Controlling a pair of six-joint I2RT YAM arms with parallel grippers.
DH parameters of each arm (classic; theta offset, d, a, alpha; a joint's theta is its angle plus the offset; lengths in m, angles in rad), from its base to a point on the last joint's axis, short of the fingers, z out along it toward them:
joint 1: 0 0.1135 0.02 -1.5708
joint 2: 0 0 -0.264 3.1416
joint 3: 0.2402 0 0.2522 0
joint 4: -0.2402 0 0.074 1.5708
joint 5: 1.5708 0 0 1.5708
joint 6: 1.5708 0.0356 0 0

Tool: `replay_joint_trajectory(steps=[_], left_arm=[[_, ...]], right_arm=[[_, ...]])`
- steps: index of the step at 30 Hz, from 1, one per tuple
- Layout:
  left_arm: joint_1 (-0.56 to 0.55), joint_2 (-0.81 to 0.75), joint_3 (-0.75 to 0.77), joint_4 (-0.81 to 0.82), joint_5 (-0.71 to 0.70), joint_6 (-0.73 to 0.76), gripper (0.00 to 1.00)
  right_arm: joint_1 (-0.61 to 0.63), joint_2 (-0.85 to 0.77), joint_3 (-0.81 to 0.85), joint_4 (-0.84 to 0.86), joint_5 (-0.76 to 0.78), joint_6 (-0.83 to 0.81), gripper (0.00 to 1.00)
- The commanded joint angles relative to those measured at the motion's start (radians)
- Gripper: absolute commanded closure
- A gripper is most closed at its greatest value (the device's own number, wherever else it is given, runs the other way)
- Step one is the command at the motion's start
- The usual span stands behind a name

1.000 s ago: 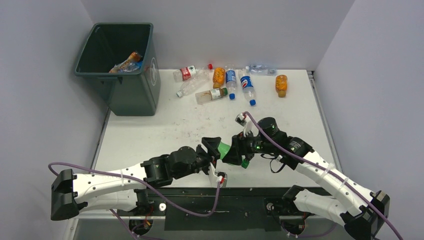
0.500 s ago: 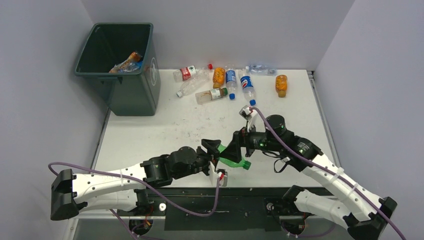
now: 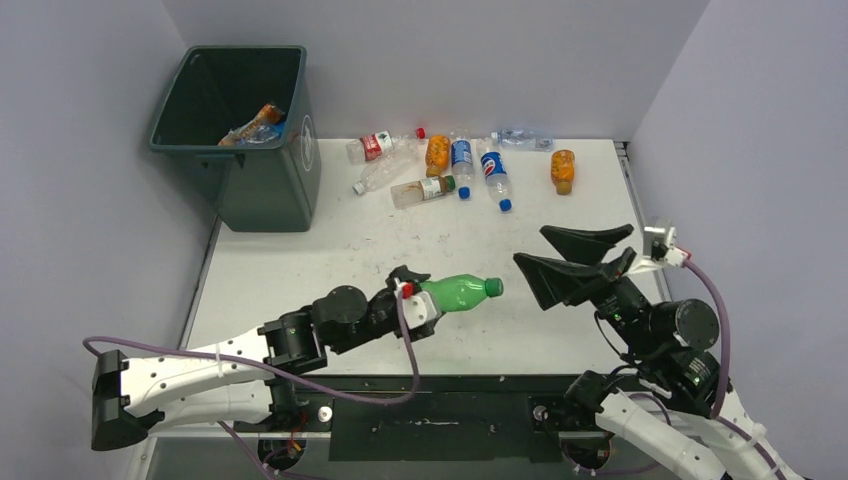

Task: Put the plastic bottles in the bin
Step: Pick up the plastic bottle at the center of the board.

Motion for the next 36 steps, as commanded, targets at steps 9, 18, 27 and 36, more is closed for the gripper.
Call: replay_joint_trajectory(steps=[9, 18, 27, 36], left_arm=[[0.146, -0.128, -0.087, 0.53, 0.16, -0.832, 0.82], [0.195, -0.077, -0.084, 0.645, 0.34, -0.958, 0.81], [0.195, -0.075, -0.094, 0.65, 0.341, -0.96, 0.81], [0.195, -0.075, -0.095, 0.643, 0.321, -0.954, 0.83]], right_arm=[[0.006, -0.055, -0.204, 0.264, -0.145, -0.002, 0.1], [0.007, 0.086, -0.26, 0.586, -0.258, 0.132, 0.1], [0.014, 0.197, -0.27, 0.741, -0.224, 0.17, 0.03], [0.075, 0.224, -0.284, 0.813, -0.249, 0.171, 0.1]])
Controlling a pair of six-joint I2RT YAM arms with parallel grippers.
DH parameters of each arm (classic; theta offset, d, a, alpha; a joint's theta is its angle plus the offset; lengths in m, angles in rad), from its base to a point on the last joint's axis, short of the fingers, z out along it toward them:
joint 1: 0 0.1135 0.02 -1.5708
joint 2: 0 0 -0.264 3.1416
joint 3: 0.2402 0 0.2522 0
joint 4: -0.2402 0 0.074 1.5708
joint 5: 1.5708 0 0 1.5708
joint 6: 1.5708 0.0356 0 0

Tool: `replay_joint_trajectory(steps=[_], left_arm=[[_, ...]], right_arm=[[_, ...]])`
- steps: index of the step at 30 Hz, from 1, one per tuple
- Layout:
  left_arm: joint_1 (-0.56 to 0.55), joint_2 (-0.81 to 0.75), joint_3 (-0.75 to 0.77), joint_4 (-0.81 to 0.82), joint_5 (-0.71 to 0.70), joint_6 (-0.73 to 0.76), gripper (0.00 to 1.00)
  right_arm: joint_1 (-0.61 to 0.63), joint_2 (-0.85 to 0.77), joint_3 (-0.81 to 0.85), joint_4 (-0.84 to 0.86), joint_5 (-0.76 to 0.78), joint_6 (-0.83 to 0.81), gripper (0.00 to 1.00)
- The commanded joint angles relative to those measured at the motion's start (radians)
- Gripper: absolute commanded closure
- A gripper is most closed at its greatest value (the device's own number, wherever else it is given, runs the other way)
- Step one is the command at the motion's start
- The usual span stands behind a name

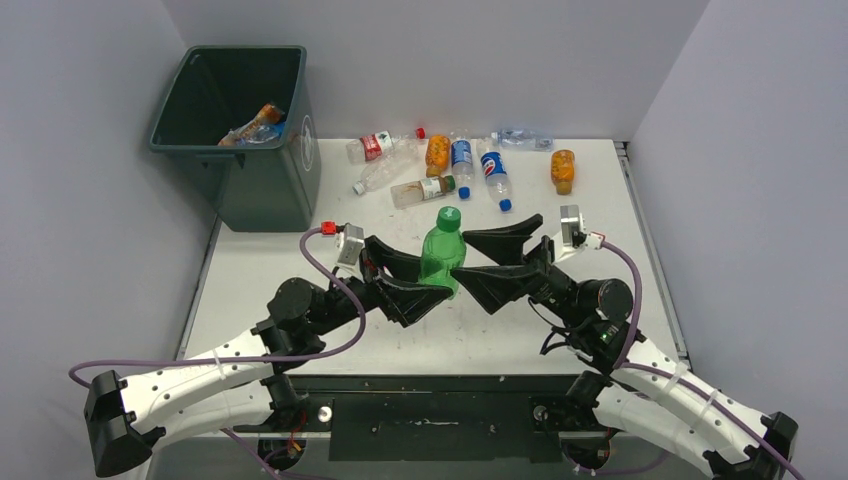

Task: Put the plastic bottles in the bin
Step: Pick up the plastic bottle at the center of the board.

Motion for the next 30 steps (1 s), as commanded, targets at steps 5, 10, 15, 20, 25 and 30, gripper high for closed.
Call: replay_joint_trajectory(steps=[5, 10, 15, 20, 25, 30], left_arm=[[-0.001, -0.018, -0.006, 0.04, -0.021, 0.004, 0.86], [-0.002, 0.021, 0.03, 0.004, 0.008, 0.014, 0.88], [-0.002, 0.026, 0.04, -0.002, 0.021, 0.024, 0.89], [-0.003, 0.005, 0.015, 0.012, 0.002, 0.033, 0.87], [-0.004, -0.029, -0.021, 0.036, -0.029, 0.035, 0.02], [-0.001, -0.154, -0.04, -0.019, -0.123, 0.137, 0.04]], right_arm=[[0.028, -0.004, 0.015, 0.034, -0.005, -0.025, 0.1], [0.058, 0.092, 0.079, -0.039, -0.009, -0.046, 0.03], [0.075, 0.128, 0.086, -0.068, 0.032, -0.063, 0.23], [0.077, 0.107, 0.06, -0.07, 0.067, -0.068, 0.47], [0.078, 0.065, 0.061, -0.134, 0.072, -0.148, 0.61], [0.077, 0.011, 0.088, -0.314, 0.051, -0.31, 0.66]])
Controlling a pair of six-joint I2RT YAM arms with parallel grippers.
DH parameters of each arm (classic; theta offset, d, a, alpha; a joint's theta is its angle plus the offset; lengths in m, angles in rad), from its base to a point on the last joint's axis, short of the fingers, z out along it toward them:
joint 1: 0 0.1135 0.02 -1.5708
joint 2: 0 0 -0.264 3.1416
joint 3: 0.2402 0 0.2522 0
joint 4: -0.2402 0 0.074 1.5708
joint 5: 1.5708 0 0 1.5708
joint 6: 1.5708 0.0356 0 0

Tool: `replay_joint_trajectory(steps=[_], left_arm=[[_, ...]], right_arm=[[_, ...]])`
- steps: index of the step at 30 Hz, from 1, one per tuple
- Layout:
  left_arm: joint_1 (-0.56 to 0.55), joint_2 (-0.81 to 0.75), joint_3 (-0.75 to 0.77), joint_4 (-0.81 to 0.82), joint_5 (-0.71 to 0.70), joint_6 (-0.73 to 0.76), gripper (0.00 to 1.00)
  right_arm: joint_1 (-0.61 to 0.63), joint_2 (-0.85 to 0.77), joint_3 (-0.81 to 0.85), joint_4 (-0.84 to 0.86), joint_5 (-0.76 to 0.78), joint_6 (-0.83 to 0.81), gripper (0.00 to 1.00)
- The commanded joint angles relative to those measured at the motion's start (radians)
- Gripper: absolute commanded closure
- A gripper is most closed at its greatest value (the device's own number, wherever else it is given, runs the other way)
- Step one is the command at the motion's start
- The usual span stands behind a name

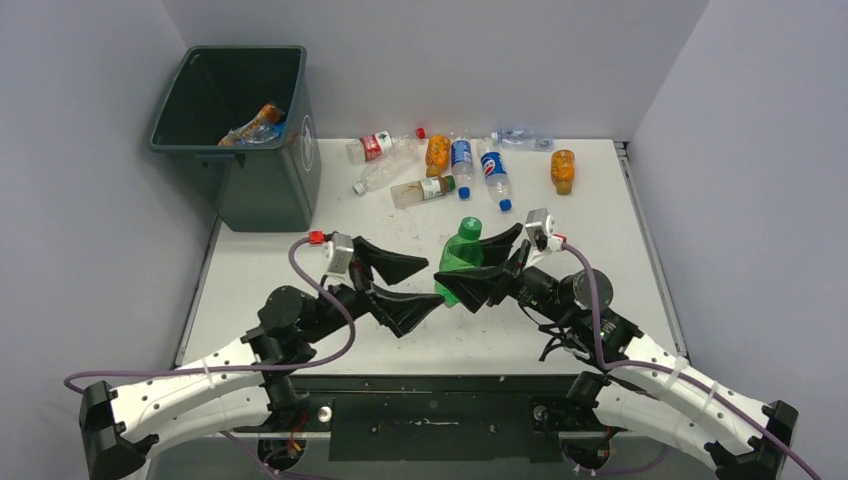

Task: Put the plastic bottles in the bin
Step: Pick up the plastic bottle at the center of the board.

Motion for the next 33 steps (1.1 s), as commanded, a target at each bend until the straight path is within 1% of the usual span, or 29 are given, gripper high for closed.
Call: replay_joint_trajectory(steps=[1, 3, 5, 8, 10, 11, 13, 19, 23, 27, 30, 33], left_arm=[[0.002, -0.129, 0.009, 0.005, -0.105, 0.12, 0.04], [0.005, -0.153, 0.043, -0.04, -0.152, 0.159, 0.04], [0.012, -0.128, 0.116, -0.124, -0.165, 0.189, 0.04], [0.016, -0.024, 0.268, -0.294, -0.153, 0.211, 0.03], [0.017, 0.054, 0.366, -0.359, -0.105, 0.223, 0.0], [0.015, 0.087, 0.397, -0.382, -0.071, 0.227, 0.05], [0.015, 0.14, 0.44, -0.411, -0.036, 0.234, 0.11], [0.011, 0.232, 0.499, -0.464, 0.01, 0.252, 0.3], [0.006, 0.248, 0.514, -0.485, 0.004, 0.261, 0.37], [0.004, 0.249, 0.513, -0.466, 0.003, 0.262, 0.47], [0.005, 0.251, 0.517, -0.454, 0.005, 0.259, 0.47], [0.004, 0.253, 0.525, -0.45, 0.005, 0.26, 0.4]], right_arm=[[-0.001, -0.052, 0.039, -0.144, -0.006, -0.17, 0.67], [0.001, -0.059, 0.042, -0.179, -0.023, -0.198, 0.67], [0.001, -0.054, 0.041, -0.196, -0.044, -0.204, 0.67], [0.002, -0.038, 0.033, -0.198, -0.056, -0.201, 0.67], [0.003, -0.026, 0.034, -0.198, -0.062, -0.2, 0.68], [0.004, -0.023, 0.034, -0.198, -0.061, -0.199, 0.68], [0.006, -0.019, 0.038, -0.197, -0.061, -0.199, 0.68], [0.007, -0.017, 0.048, -0.195, -0.069, -0.194, 0.68], [0.01, -0.024, 0.043, -0.192, -0.066, -0.19, 0.69], [0.011, -0.016, 0.038, -0.183, -0.074, -0.184, 0.69], [0.012, -0.014, 0.033, -0.185, -0.072, -0.185, 0.69], [0.013, -0.013, 0.031, -0.187, -0.071, -0.185, 0.68]])
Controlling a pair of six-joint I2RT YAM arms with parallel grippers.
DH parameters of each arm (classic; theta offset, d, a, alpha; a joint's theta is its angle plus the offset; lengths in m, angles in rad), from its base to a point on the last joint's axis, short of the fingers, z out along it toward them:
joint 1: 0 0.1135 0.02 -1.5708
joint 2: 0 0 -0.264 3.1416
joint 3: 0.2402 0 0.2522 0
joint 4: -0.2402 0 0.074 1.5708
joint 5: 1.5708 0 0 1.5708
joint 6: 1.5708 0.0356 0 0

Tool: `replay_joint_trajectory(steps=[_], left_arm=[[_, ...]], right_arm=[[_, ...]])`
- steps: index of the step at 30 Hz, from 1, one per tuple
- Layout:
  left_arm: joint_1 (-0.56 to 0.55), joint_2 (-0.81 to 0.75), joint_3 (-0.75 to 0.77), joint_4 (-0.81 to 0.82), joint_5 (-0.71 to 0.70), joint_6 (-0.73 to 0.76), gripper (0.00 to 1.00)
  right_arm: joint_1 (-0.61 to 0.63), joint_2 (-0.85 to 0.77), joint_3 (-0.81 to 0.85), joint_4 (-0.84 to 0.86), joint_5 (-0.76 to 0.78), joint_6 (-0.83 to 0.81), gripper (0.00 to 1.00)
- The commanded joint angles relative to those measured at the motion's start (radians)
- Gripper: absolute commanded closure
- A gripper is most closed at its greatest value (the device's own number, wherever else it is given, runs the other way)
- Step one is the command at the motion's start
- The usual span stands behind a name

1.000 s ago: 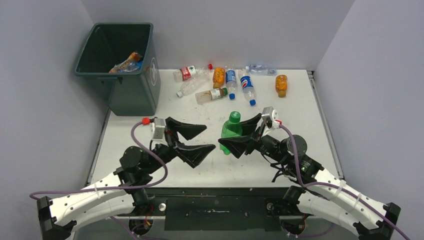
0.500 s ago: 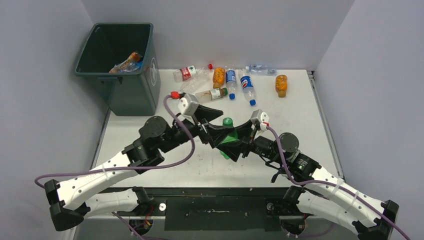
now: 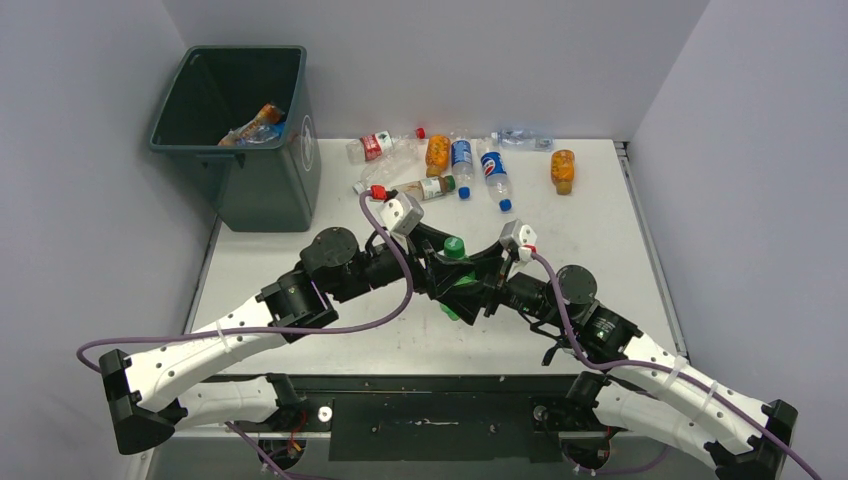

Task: Put the plastic bottles in the bin
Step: Pick up the plastic bottle at the center of the board, then place the plastic bottle in the trash bin.

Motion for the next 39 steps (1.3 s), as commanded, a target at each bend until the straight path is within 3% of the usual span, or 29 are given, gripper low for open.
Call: replay_joint_trajectory(steps=[1, 3, 5, 11, 12, 14, 15, 16, 21, 26, 31, 35, 39], left_arm=[[-0.001, -0.01, 0.059, 0.032, 0.005, 0.014, 0.39], [-0.001, -0.007, 0.061, 0.033, 0.011, 0.017, 0.43], [-0.002, -0.003, 0.061, 0.033, 0.021, 0.026, 0.61], [-0.006, -0.001, 0.059, 0.037, 0.031, 0.044, 0.99], [-0.006, 0.0, 0.062, 0.035, 0.03, 0.047, 1.0], [-0.006, -0.001, 0.067, 0.029, 0.021, 0.057, 1.0], [-0.007, -0.005, 0.071, 0.025, 0.004, 0.066, 1.0], [-0.006, -0.011, 0.075, 0.017, -0.017, 0.077, 1.0], [0.054, -0.065, 0.14, -0.031, -0.172, 0.169, 1.0], [0.288, -0.093, 0.286, -0.04, -0.215, 0.231, 1.0], [0.546, -0.007, 0.434, 0.002, -0.349, 0.286, 1.0], [0.776, 0.045, 0.446, 0.133, -0.439, 0.214, 1.0], [0.87, 0.088, 0.419, 0.346, -0.561, 0.228, 1.0]], right_arm=[[0.011, 0.0, 0.031, 0.059, -0.015, -0.009, 0.68], [0.012, 0.0, 0.032, 0.059, -0.015, -0.008, 0.68], [0.013, 0.001, 0.032, 0.059, -0.016, -0.008, 0.68], [0.018, 0.007, 0.031, 0.058, -0.017, -0.006, 0.66], [0.017, 0.007, 0.032, 0.053, -0.012, -0.003, 0.6], [0.018, 0.007, 0.041, 0.036, 0.007, 0.01, 0.13], [0.018, 0.003, 0.045, 0.028, 0.015, 0.018, 0.05], [0.018, -0.003, 0.051, 0.017, 0.023, 0.025, 0.1], [0.018, -0.064, 0.103, -0.085, 0.032, 0.023, 0.1], [0.018, -0.14, 0.133, -0.218, 0.044, -0.02, 0.1], [0.018, -0.21, 0.07, -0.219, 0.176, -0.011, 0.1], [0.018, -0.262, -0.021, -0.162, 0.275, 0.033, 0.1], [0.018, -0.282, -0.09, -0.109, 0.308, 0.059, 0.11]])
